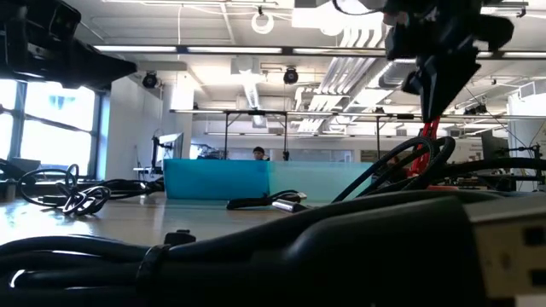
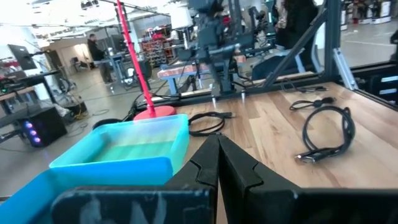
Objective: Pick & Place USB Port
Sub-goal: Put the black charger cable into the dark blue bin
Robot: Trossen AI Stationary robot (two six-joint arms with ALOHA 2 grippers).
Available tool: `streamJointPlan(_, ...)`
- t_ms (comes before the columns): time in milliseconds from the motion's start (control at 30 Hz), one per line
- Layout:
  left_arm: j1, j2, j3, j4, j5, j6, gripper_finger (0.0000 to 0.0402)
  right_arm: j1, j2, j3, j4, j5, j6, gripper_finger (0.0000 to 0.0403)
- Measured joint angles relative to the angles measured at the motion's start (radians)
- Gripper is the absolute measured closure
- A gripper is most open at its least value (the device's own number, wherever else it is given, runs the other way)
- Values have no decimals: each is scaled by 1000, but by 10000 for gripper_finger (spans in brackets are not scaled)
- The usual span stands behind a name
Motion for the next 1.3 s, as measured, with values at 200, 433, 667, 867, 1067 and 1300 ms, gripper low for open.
streamJointPlan(200, 0, 0, 0, -4, 26, -31, 401, 0, 0, -118, 115, 6, -3, 222)
streamJointPlan(433, 0, 2, 0, -9, 26, -80, 400, -15, 1, -234, 279, 39, -31, 195)
streamJointPlan(667, 0, 3, 0, -6, 26, -161, 359, -33, 1, -312, 330, 70, -13, 194)
streamJointPlan(867, 0, 3, 5, 26, 8, -210, 294, -33, 1, -345, 375, 72, -12, 194)
streamJointPlan(1067, 0, 3, 16, 42, -31, -214, 246, -33, 1, -347, 389, 74, -20, 194)
streamJointPlan(1300, 0, 3, 18, 160, -34, -209, 237, -35, 89, -346, 424, 67, -30, 194)
